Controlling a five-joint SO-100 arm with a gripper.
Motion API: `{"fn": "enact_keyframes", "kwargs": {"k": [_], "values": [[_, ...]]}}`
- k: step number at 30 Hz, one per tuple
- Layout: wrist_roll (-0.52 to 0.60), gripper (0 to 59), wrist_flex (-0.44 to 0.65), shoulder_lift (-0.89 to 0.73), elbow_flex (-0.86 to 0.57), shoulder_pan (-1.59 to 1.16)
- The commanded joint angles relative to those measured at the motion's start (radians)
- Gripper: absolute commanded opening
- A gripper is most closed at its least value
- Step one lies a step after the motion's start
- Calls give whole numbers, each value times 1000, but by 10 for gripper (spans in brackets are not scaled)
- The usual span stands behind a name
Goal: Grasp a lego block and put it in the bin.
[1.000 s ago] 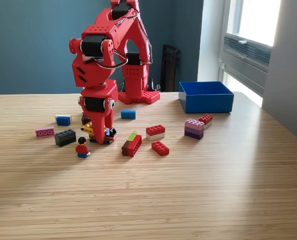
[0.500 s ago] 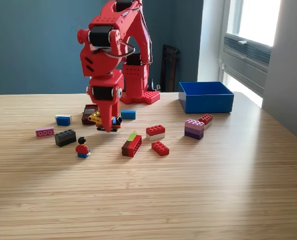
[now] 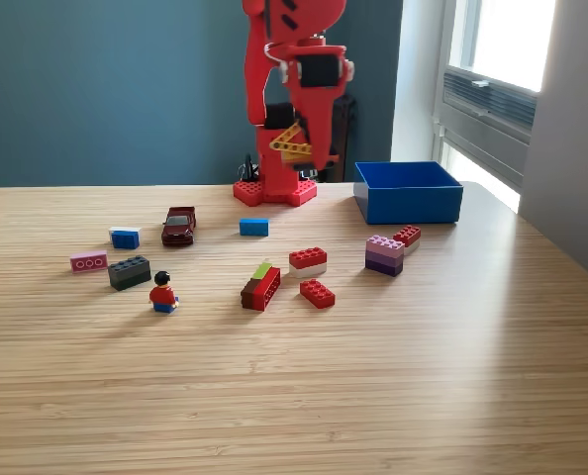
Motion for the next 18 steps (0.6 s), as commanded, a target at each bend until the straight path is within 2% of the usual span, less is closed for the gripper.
{"fn": "enact_keyframes", "kwargs": {"k": [1,9,18], "values": [[101,0,23,80,-72,-299],[207,0,21,-5,-78,-646],[272,0,21,-195,-80,-861]]}}
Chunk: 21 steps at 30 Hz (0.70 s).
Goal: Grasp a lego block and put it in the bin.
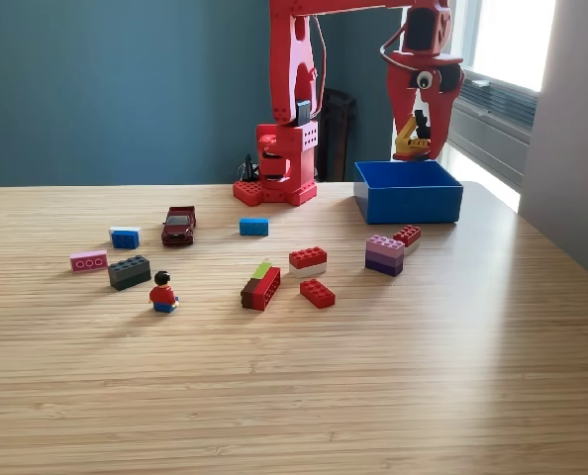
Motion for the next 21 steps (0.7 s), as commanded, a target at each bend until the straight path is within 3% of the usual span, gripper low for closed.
{"fn": "enact_keyframes", "kwargs": {"k": [1,21], "values": [[11,0,12,-49,-80,-103],[-72,0,84,-265,-236,-339]]}}
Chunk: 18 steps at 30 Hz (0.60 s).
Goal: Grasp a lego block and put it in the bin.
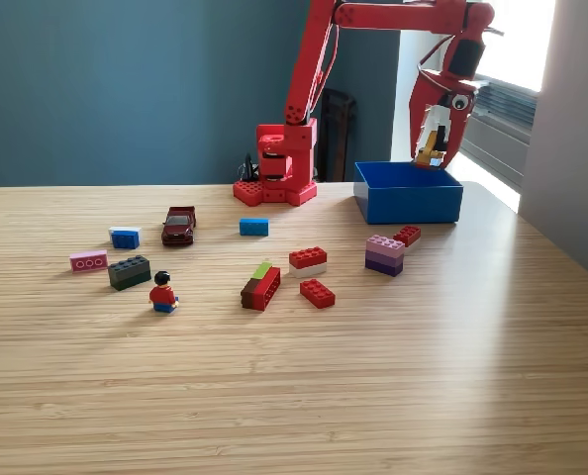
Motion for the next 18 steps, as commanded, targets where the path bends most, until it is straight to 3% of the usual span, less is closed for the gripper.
{"fn": "enact_keyframes", "kwargs": {"k": [1,3,8,10,15,18], "values": [[-28,3,37,5,-61,-18],[-40,32,37,3,-63,-17],[-60,247,38,3,-63,-17],[-74,302,40,3,-63,-15],[-74,310,40,6,-75,-11],[-44,225,40,12,-107,5]]}}
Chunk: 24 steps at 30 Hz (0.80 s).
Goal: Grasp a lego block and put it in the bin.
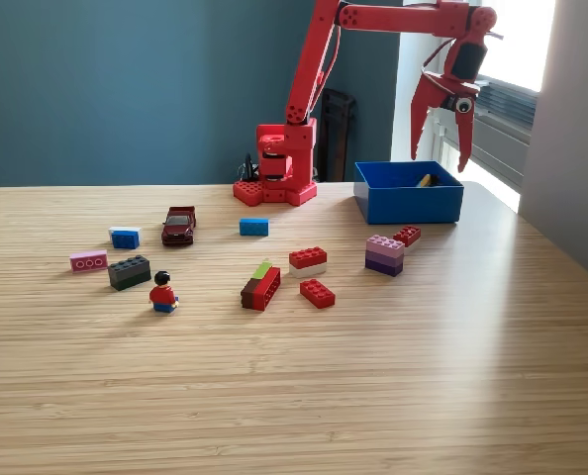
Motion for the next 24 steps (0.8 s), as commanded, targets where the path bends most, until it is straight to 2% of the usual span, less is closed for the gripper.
{"fn": "enact_keyframes", "kwargs": {"k": [1,4,7,15,24], "values": [[35,185,40,29,-109,28],[54,64,40,31,-164,100],[64,3,40,31,-233,212],[26,1,40,35,-390,618],[-66,1,38,26,-370,973]]}}
